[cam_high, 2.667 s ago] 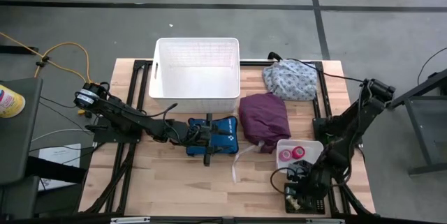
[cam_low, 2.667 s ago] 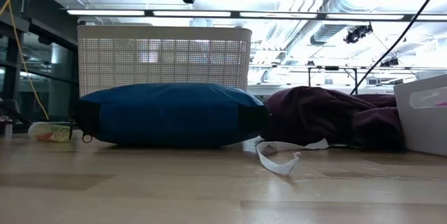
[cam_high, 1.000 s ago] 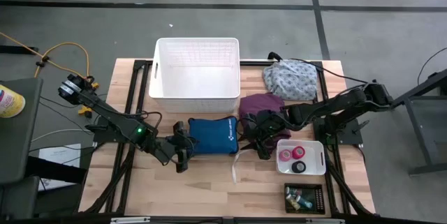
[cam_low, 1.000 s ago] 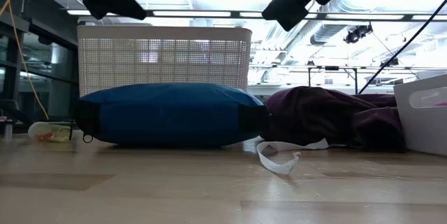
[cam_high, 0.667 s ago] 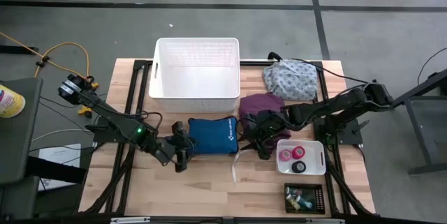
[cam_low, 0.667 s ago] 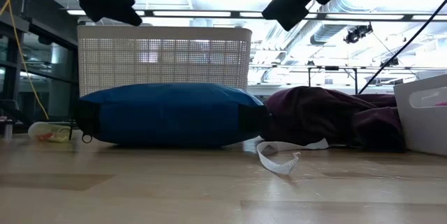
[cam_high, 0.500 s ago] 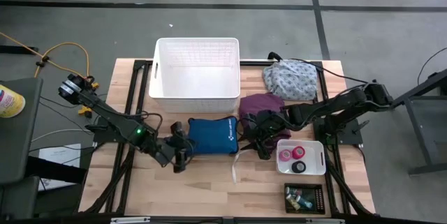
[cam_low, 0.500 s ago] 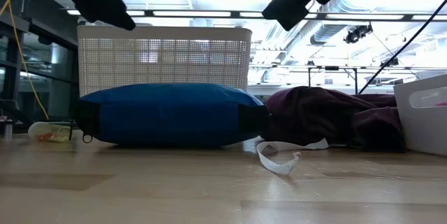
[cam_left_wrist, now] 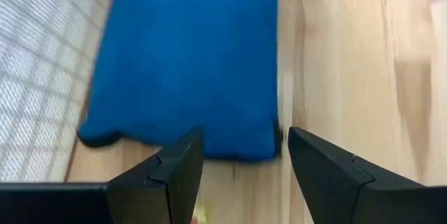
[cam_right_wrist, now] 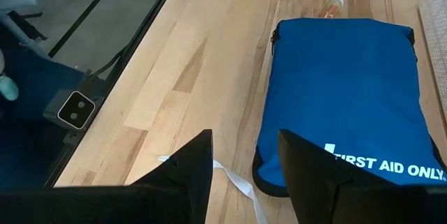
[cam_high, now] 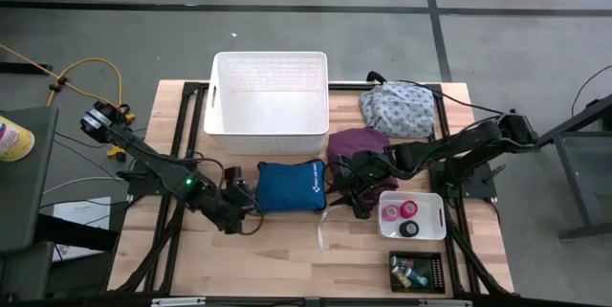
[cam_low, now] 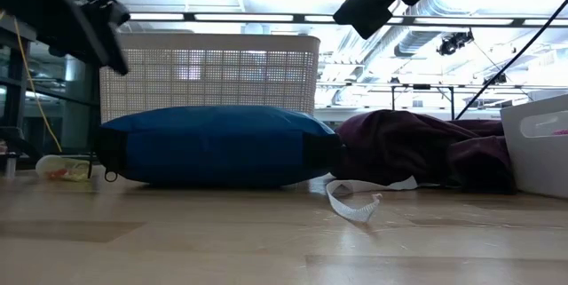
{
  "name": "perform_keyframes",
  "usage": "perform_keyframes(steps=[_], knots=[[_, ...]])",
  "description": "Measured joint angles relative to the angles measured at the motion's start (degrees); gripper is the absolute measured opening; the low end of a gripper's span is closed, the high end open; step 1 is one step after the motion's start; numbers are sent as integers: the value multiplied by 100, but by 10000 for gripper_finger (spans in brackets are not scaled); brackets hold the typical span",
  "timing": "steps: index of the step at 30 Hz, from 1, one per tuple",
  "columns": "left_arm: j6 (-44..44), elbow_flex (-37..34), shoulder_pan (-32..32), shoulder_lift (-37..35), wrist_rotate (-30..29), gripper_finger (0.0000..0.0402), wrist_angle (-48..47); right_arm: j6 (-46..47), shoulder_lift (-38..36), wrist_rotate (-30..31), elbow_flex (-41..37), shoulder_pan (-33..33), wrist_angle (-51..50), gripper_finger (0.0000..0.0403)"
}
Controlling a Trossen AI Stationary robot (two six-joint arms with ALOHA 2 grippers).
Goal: Pick & Place Medicine items
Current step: Put the yellow pill bottle into the black bin
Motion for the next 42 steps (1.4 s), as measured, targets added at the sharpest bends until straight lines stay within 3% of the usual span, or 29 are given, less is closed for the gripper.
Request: perform_keyframes(steps=[6, 16, 30, 42], knots=[[8, 0, -138, 26, 110, 203, -518, 0, 0, 0, 0, 0, -2, 149], [-12, 0, -112, 26, 1174, 203, -599, 0, 0, 0, 0, 0, -2, 149], [522, -20, -110, 22, 1084, 203, -612, 0, -2, 0, 0, 0, -2, 149], [554, -823, 187, 20, 1021, 203, -502, 2, -2, 0, 0, 0, -2, 149]])
